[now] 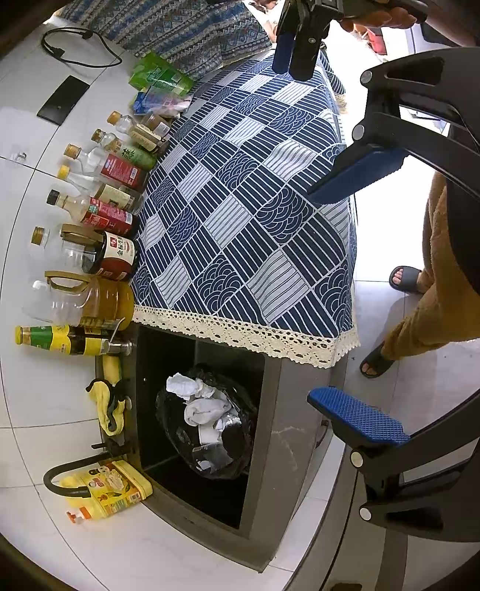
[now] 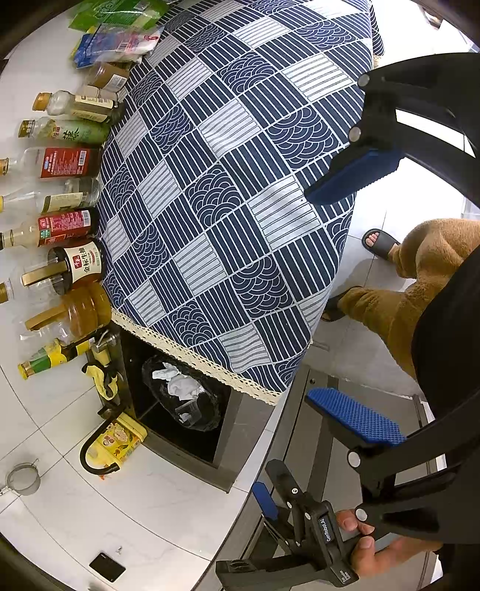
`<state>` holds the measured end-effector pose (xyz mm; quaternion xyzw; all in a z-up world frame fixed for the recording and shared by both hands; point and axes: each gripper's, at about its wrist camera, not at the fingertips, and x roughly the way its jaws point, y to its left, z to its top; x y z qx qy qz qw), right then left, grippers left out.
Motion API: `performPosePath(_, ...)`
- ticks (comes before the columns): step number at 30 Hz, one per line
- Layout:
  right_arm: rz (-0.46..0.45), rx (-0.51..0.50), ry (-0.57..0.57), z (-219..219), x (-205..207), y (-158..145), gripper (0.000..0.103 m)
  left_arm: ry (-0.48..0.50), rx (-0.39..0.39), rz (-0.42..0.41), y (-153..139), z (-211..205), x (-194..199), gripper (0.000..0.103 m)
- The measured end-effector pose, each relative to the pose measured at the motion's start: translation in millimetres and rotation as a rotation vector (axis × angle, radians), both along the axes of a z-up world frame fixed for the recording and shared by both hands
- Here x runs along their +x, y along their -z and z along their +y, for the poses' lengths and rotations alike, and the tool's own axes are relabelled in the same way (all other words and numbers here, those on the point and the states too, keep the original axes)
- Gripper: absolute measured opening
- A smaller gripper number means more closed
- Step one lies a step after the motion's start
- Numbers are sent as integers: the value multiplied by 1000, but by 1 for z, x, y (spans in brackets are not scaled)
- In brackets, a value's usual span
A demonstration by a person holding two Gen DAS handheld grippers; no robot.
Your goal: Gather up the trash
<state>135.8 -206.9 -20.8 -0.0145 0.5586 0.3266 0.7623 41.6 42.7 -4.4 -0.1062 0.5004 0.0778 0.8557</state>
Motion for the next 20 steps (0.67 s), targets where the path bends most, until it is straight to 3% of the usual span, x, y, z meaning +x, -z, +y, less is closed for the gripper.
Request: performPosePath(20, 3, 3, 7, -4, 8, 1, 98, -12, 4, -8, -2, -3, 7, 96)
